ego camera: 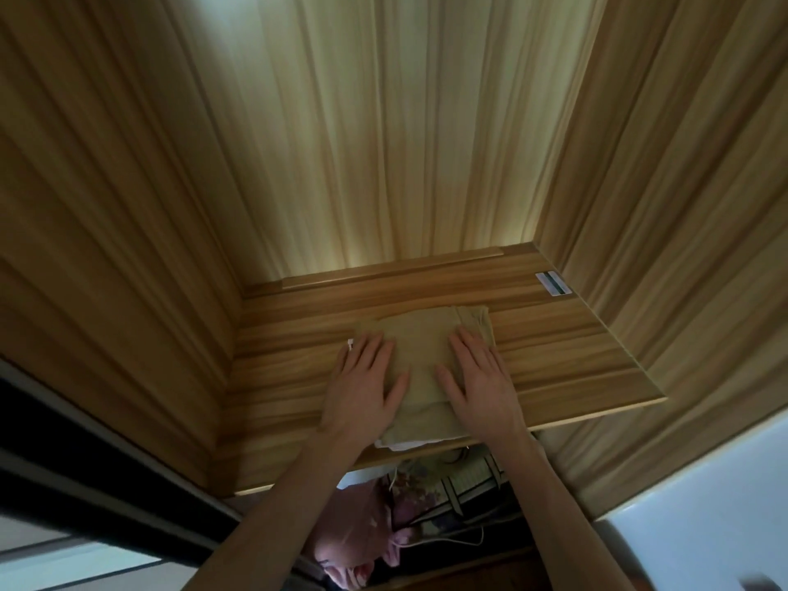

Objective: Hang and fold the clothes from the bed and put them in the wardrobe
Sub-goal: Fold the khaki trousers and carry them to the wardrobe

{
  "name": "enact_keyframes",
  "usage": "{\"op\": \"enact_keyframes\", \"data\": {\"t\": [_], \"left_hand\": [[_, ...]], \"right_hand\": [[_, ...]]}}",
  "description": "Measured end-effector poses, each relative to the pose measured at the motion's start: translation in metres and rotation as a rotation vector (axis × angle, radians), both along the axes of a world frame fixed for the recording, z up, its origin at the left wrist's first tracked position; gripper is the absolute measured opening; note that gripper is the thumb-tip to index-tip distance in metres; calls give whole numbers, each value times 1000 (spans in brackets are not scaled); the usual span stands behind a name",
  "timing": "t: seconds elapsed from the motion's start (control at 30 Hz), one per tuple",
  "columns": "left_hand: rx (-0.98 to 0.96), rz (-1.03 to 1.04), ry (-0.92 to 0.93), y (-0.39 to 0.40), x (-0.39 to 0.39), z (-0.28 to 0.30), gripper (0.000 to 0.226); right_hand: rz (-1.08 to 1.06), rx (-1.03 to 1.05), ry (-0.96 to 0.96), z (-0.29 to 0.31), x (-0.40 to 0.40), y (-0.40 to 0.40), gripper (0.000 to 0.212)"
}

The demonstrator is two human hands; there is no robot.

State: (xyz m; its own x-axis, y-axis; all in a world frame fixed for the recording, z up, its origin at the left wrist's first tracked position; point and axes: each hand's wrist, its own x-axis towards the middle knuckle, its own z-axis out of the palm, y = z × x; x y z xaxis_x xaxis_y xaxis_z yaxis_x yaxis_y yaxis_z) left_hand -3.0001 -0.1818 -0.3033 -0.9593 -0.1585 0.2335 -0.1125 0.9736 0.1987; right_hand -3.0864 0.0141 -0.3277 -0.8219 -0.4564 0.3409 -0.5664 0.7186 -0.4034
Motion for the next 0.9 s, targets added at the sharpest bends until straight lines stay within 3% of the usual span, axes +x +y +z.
{"op": "enact_keyframes", "data": {"t": [0.4,0.67,0.9], "left_hand": [[-20,-26,224,-25,124,54,63],[4,-76,439,-39,226,81,50],[0,-54,492,-61,296,93,46]], "right_hand": [[-112,6,252,69,135,-21,65],[-215,98,306,87,239,-29,64],[-177,105,311,105,307,-57,64]]}}
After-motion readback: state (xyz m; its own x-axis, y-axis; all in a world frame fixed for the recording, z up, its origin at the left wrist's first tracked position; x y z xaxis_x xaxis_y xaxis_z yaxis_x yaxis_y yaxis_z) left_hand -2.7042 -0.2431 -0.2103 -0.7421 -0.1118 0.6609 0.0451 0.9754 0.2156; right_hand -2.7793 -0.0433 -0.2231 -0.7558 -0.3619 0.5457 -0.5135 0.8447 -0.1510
